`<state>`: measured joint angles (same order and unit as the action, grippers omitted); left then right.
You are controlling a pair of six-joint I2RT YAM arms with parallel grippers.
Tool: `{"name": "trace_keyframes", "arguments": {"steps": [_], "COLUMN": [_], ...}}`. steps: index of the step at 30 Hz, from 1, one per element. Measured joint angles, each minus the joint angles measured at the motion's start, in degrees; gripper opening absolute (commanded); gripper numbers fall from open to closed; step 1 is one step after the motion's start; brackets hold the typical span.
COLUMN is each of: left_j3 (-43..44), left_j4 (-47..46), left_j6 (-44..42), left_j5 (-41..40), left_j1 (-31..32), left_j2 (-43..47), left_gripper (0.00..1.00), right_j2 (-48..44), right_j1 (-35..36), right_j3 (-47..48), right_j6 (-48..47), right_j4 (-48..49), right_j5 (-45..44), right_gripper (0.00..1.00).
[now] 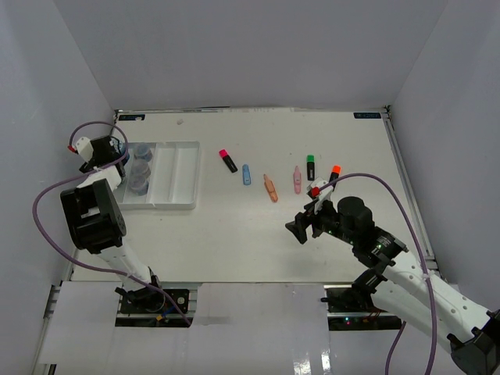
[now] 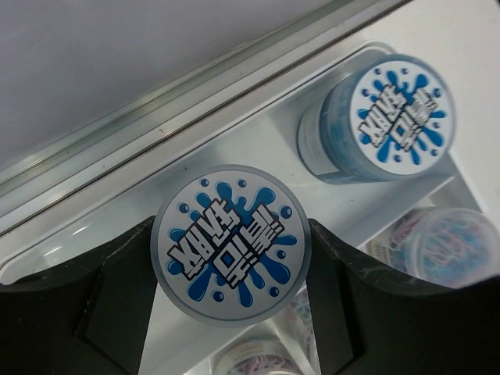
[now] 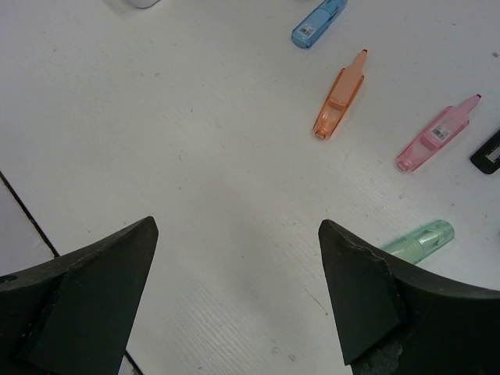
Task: Sort the stationery into containers
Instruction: Place the stationery in the storage box, then pick up the pen from the center of the board.
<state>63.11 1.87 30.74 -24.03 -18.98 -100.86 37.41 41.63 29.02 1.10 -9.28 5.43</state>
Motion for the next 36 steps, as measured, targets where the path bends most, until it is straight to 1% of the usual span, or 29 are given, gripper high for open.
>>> {"name": "trace_keyframes", "arguments": {"steps": [5,6,7,11,15,21,24,27,29,31,33,36], "left_j3": [-0.02,-0.02,-0.02,-0.02,0.72,4.13,6.64,8.96,10.40,12.04,14.75,18.69], "left_j4": [-0.66,-0.85,-1.14,-0.55,3.43,11.13,14.86,17.92,20.26,22.60,25.24,27.30], "left_j6": [0.74,1.03,1.29,2.73,3.52,3.56,2.99,2.47,2.38,2.58,3.19,4.59], "left_j5": [0.68,0.76,0.74,0.96,2.10,6.78,8.55,9.27,9.49,9.42,9.07,8.41], "left_j1": [-0.35,-0.35,-0.35,-0.35,-0.35,1.03,5.70,14.40,21.88,28.68,35.08,40.94], "left_j2": [-2.47,-2.43,-2.34,-1.25,2.01,11.28,15.54,17.42,17.00,15.08,11.21,4.28], "left_gripper": [0.87,0.91,0.98,0.98,0.98,0.98,0.98,0.98,0.98,0.98,0.98,0.98], "right_j2": [0.94,1.07,1.11,1.22,1.22,1.22,1.22,1.22,1.22,1.22,1.22,1.11], "right_j1": [0.00,0.00,0.00,0.00,0.00,0.00,0.00,0.00,0.00,0.00,0.00,0.00], "right_j3": [0.00,0.00,0.00,0.00,0.00,0.00,0.02,0.17,0.31,0.57,0.87,1.25], "right_j6": [-0.02,-0.02,-0.02,-0.02,-0.02,0.00,0.02,0.09,0.24,0.39,0.55,0.94], "right_j4": [0.00,-0.02,-0.02,-0.02,-0.02,-0.07,-0.07,-0.22,-0.31,-0.72,-1.16,-1.38], "right_j5": [-0.79,-0.85,-0.90,-0.94,-0.94,-0.94,-0.96,-1.14,-1.33,-1.66,-1.90,-2.29], "right_gripper": [0.90,0.90,0.90,0.90,0.90,0.90,0.90,0.90,0.90,0.90,0.90,0.90]}}
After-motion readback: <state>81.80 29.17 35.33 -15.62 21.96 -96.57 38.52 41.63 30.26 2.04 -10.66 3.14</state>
